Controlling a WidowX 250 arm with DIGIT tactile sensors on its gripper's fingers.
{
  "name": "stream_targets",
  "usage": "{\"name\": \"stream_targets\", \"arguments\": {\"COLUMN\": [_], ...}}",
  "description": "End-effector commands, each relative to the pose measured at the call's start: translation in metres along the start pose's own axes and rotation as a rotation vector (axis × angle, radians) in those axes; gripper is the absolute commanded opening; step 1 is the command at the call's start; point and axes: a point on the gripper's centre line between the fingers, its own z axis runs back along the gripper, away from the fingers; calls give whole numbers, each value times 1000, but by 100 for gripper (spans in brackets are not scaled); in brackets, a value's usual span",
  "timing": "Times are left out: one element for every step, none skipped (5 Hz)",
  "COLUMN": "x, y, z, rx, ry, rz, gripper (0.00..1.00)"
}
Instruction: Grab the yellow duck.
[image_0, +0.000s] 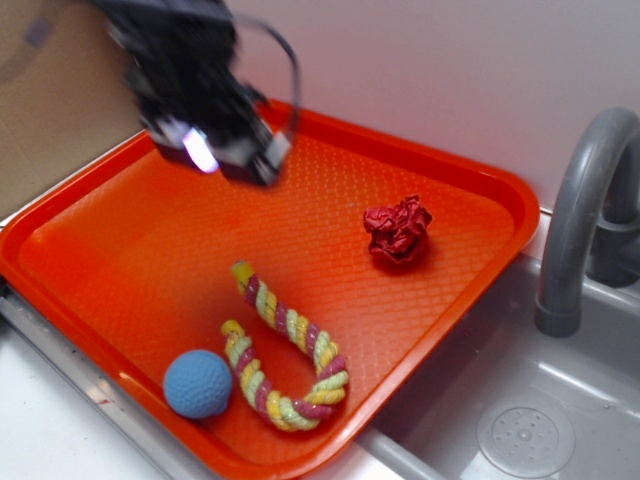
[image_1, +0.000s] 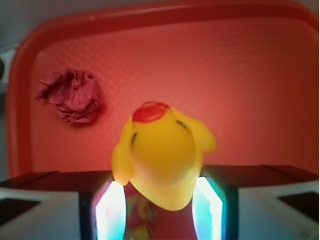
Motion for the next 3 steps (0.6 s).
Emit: {"name": "stream_targets", "arguments": {"x": [12, 8, 11], "y": [90, 117, 119], "z": [96, 110, 107], "rx": [-60, -52, -24], "ry": [-74, -113, -73], "rz": [117, 178, 185], "gripper": [0, 0, 0]}}
